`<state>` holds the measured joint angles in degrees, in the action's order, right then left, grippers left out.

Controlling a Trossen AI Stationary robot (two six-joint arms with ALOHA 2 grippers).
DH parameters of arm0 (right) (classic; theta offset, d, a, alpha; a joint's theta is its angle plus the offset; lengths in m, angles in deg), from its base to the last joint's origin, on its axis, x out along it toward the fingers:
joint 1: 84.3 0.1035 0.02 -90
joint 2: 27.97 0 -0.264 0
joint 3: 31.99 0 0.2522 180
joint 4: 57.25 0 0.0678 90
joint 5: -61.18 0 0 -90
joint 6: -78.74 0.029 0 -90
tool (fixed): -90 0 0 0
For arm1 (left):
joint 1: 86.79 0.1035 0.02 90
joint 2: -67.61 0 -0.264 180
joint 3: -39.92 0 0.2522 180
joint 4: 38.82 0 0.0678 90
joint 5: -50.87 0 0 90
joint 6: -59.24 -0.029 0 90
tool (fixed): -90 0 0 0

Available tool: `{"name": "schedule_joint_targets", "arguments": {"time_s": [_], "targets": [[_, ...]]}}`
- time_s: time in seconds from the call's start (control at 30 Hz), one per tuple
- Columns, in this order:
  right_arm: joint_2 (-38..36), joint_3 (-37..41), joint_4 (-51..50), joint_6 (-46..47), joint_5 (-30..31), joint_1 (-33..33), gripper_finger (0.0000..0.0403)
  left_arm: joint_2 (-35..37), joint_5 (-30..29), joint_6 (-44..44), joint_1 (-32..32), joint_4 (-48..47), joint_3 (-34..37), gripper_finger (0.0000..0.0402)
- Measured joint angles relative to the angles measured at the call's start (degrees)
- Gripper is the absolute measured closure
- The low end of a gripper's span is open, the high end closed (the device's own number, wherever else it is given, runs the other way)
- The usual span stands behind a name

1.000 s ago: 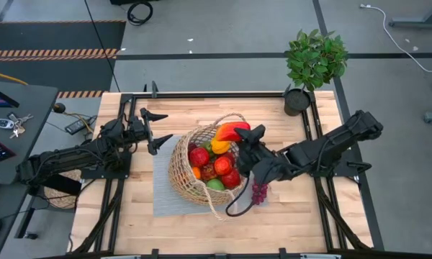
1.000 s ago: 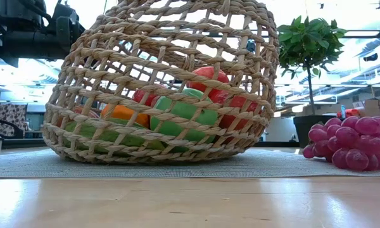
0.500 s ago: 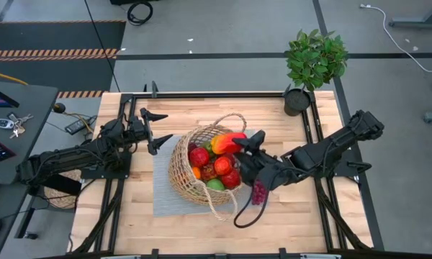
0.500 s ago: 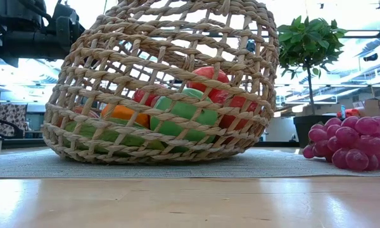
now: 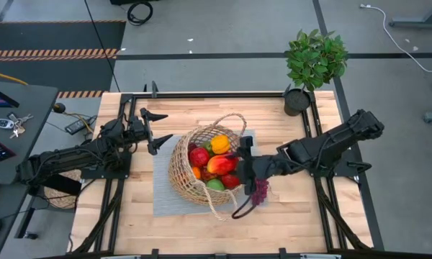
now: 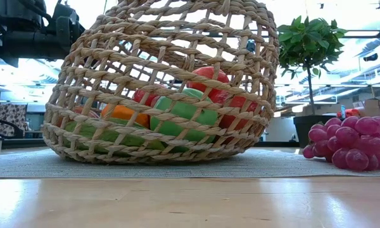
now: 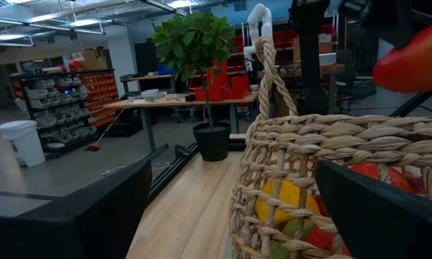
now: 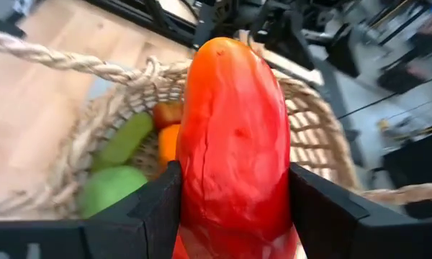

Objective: Build produce basket
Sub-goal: Put the red mango into the mesh basket

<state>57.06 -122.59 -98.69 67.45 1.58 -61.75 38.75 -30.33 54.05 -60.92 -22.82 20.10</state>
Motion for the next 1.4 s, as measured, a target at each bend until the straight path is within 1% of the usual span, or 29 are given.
{"name": "schedule_joint_targets", "arguments": {"time_s": [0.23,0.3,0.4,0.53,0.63,0.87,1.1,1.23,1.4], "targets": [[-1.41,0.00,-0.56,10.80,-6.70,-2.53,0.0173,0.02,0.01,0.00,-0.02,0.00,0.00,0.0004],[-2.70,0.00,-0.35,14.20,-7.89,-3.34,0.0173,0.00,0.00,0.00,0.00,-0.01,0.00,0.0004],[-5.41,0.00,-0.29,19.35,-8.15,-4.54,0.0173,0.01,0.01,0.00,0.00,0.00,0.00,0.0004],[-9.03,-0.02,0.11,25.02,-11.51,-6.12,0.0173,0.00,0.01,0.00,-0.02,0.00,-0.02,0.0004],[-11.09,-0.04,0.20,26.35,-13.78,-6.90,0.0173,0.00,0.01,0.00,0.00,0.00,0.00,0.0004],[-12.07,-0.04,-0.16,26.32,-13.85,-7.02,0.0173,0.00,-0.01,0.00,-0.02,0.00,-0.02,0.0004],[-8.90,-0.11,0.59,25.01,-12.01,-7.43,0.0172,0.00,0.01,0.00,0.00,0.00,-0.02,0.0004],[-4.00,-0.09,2.26,23.62,-11.91,-7.43,0.0172,0.00,0.01,0.00,0.00,-0.02,-0.02,0.0004],[2.55,-0.09,1.82,21.66,-12.16,-7.87,0.0172,0.02,-0.01,0.00,-0.01,0.01,-0.02,0.0004]]}}
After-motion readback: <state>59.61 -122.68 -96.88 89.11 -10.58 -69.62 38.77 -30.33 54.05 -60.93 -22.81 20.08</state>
